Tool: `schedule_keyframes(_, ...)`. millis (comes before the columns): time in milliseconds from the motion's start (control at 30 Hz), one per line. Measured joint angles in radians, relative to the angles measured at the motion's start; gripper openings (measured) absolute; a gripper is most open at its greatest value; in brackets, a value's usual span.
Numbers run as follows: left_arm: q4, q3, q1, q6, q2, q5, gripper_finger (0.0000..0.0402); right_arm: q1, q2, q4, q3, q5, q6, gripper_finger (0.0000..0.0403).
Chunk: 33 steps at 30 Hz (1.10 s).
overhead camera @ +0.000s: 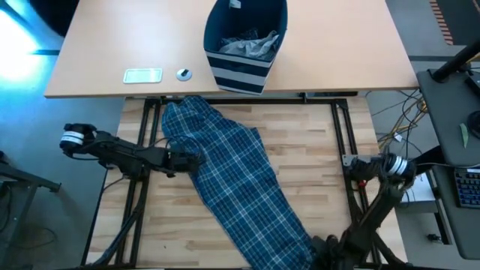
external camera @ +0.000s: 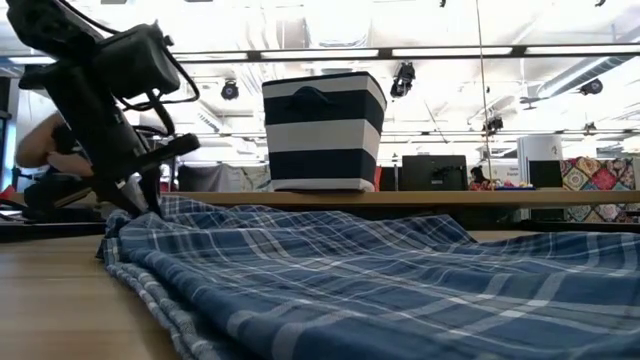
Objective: Fold Laundry from Bin
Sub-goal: Fold the blue patterned pants
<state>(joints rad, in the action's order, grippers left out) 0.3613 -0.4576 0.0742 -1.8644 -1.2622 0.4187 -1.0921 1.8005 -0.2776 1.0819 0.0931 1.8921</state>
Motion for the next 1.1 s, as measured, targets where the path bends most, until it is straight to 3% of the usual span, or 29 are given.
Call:
schedule_keyframes(167,0.06,0.0,0.001,0.039,0.009,-0.039,0.0004,0.015,0.158,0.073,0.113,-0.049,0.038,0.0008)
schedule_keyframes(300,0.065,0.0,0.001,0.074,0.018,-0.044,0.0003,0.018,0.145,0.027,0.156,-0.041,0.047,0.0008)
schedule_keyframes(433,0.068,-0.001,0.0,0.095,0.03,-0.041,0.0001,0.04,0.086,-0.011,0.197,0.018,-0.05,0.0008)
schedule_keyframes(567,0.072,-0.003,0.001,0.111,0.04,-0.042,0.0001,0.07,0.023,-0.19,0.22,0.109,-0.107,0.0008)
schedule_keyframes(667,0.074,-0.006,0.003,0.128,0.05,-0.043,0.0,0.101,0.018,-0.314,0.215,0.132,-0.134,0.0008)
schedule_keyframes(833,0.091,-0.006,0.003,0.136,0.061,-0.044,0.0,0.144,0.04,-0.33,0.213,0.139,-0.196,0.0008)
schedule_keyframes(933,0.091,-0.007,0.005,0.141,0.061,-0.047,0.0,0.15,0.085,-0.328,0.208,0.106,-0.212,0.0008)
schedule_keyframes(1100,0.09,-0.006,0.005,0.151,0.068,-0.06,0.0,0.156,0.129,-0.235,0.218,-0.038,-0.238,0.0009)
